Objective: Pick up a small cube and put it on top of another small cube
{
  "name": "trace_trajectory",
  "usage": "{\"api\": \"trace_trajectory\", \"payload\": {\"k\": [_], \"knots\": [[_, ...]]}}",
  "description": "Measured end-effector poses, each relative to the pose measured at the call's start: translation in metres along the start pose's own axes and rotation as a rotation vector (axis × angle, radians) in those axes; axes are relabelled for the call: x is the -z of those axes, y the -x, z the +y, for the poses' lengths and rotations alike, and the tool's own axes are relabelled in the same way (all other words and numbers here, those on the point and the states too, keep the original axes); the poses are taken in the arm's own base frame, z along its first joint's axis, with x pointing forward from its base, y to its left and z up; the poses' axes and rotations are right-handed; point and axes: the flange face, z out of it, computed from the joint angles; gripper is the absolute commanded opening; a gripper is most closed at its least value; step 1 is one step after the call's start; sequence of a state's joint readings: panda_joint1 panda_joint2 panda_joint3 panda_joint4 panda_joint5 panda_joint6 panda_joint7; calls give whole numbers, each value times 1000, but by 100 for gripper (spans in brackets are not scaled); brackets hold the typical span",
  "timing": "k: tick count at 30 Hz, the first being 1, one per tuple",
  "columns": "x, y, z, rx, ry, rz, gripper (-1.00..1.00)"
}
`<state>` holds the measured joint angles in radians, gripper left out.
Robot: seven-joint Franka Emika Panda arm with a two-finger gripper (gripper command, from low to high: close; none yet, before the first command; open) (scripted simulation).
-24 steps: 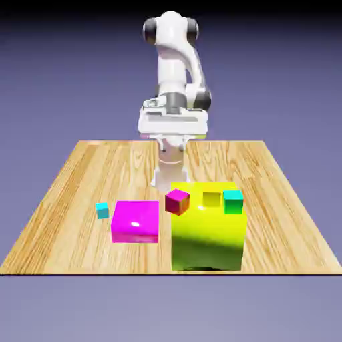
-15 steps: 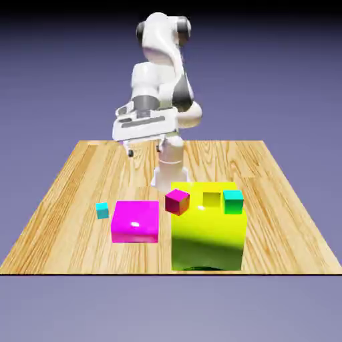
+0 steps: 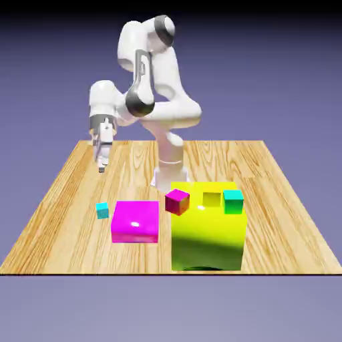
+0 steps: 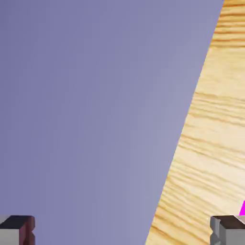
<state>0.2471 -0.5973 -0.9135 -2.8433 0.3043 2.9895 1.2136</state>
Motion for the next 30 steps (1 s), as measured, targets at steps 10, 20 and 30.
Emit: {"api": "trace_trajectory", "payload": {"k": [10, 20, 30], "knots": [[-13, -101, 47, -597, 51, -13, 0], [-25, -181, 125, -1193, 107, -3, 0], [-55, -213, 170, -1471, 118, -3, 0]]}}
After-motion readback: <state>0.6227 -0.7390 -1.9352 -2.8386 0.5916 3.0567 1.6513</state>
